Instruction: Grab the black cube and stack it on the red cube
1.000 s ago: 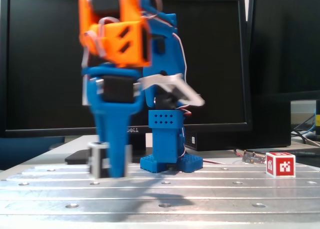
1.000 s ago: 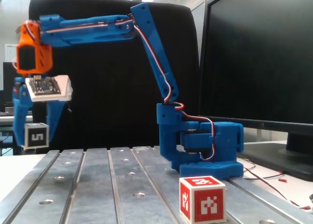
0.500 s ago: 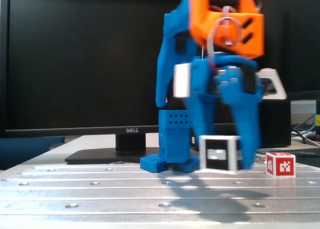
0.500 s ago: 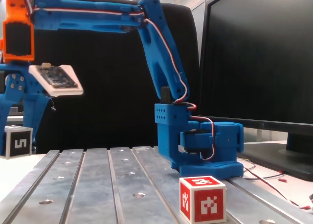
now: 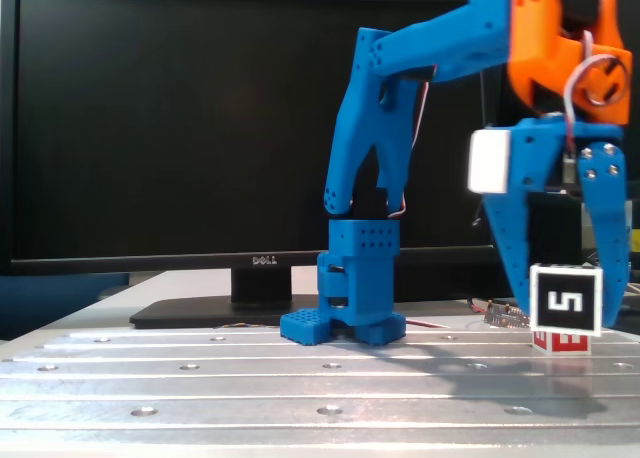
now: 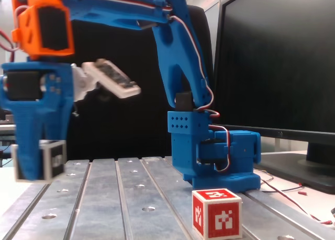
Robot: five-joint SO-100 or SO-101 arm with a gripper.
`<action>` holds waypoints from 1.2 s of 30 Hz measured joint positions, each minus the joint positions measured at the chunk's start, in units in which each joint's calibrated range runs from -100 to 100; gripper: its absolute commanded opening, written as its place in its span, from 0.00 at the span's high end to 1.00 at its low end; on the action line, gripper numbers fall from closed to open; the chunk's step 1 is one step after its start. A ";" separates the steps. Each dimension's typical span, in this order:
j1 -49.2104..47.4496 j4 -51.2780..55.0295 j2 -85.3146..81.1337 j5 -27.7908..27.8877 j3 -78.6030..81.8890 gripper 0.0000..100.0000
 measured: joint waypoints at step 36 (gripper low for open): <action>-22.89 -2.49 -17.51 -2.94 25.82 0.84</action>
